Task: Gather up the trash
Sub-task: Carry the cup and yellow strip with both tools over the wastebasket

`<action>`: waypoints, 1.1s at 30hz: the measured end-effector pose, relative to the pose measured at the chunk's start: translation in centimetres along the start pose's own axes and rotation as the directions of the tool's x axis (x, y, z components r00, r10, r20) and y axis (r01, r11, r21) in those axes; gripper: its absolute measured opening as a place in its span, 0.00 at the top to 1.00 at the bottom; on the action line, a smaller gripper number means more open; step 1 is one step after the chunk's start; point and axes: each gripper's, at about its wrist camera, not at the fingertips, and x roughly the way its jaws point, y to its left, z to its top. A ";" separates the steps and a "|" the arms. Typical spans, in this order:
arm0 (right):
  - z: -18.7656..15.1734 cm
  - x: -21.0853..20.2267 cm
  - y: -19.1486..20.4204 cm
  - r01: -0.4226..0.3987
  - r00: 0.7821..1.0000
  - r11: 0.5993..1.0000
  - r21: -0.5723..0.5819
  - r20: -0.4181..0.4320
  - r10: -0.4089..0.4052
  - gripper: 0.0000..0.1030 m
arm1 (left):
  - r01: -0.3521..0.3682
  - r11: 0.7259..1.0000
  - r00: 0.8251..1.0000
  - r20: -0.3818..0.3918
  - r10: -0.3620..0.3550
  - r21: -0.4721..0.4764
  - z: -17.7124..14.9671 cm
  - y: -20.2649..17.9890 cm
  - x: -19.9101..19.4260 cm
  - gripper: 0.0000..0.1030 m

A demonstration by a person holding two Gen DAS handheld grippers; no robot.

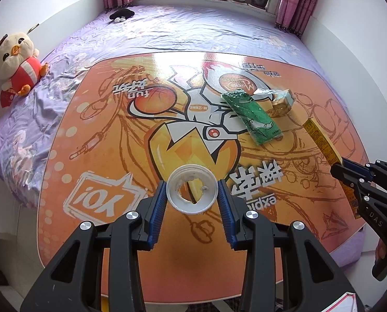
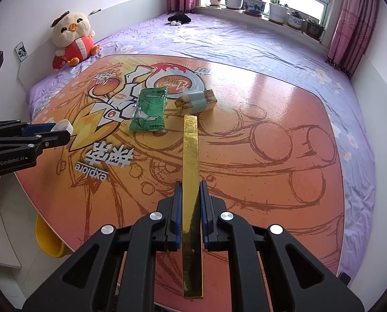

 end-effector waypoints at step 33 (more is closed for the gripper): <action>1.9 -3.2 19.5 -0.328 0.939 0.854 -0.403 -0.037 0.343 0.87 | -0.141 0.957 0.987 0.035 0.155 -0.252 -10.7 13.0 -8.2 0.62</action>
